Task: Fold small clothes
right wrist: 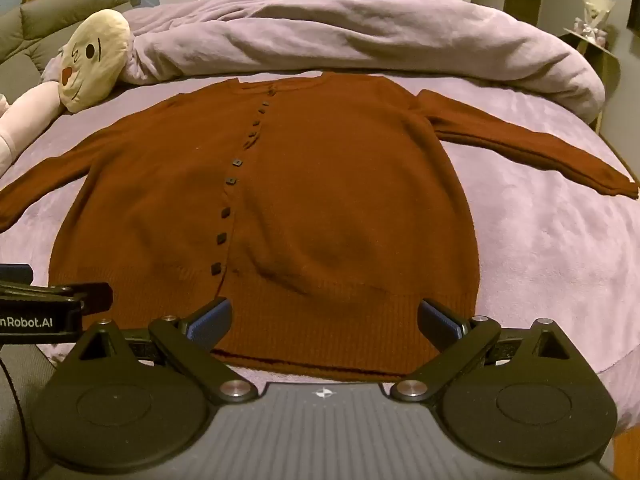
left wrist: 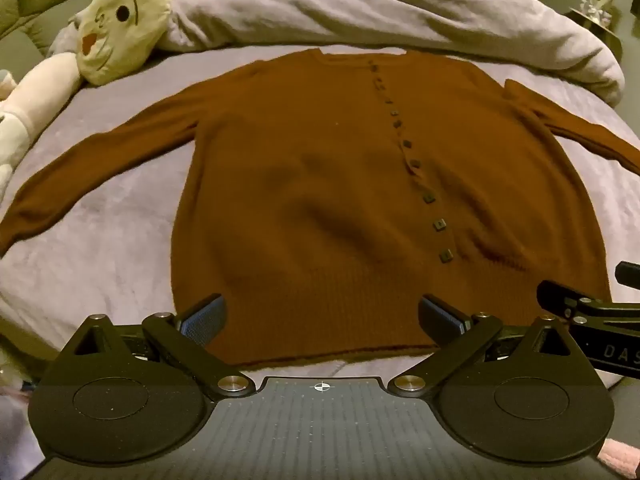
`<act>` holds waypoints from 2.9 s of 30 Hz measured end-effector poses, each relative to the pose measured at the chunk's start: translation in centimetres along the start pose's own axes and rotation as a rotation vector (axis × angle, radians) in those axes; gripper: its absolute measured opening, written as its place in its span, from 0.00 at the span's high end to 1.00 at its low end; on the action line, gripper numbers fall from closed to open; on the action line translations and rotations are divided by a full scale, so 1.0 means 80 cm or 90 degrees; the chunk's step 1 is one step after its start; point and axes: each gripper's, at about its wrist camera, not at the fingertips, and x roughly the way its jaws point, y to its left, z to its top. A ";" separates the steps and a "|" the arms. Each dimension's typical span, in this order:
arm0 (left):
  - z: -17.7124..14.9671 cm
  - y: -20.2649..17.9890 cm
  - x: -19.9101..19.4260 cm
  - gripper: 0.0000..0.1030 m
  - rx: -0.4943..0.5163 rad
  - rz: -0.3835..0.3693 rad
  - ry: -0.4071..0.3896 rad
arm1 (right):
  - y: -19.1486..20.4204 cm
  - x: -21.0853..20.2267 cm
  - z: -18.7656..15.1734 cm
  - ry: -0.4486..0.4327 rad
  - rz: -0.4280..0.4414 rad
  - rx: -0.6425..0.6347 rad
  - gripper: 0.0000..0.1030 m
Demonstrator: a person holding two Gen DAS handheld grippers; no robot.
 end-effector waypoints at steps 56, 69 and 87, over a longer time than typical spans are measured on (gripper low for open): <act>0.001 0.002 0.001 0.00 -0.014 0.004 0.022 | 0.000 0.008 0.004 0.015 -0.010 0.012 0.04; 0.001 0.002 0.002 0.00 -0.016 0.003 0.023 | -0.001 0.009 0.004 0.014 -0.010 0.013 0.04; 0.002 0.004 0.008 0.00 -0.022 -0.002 0.034 | 0.002 0.013 0.003 0.013 -0.013 0.008 0.04</act>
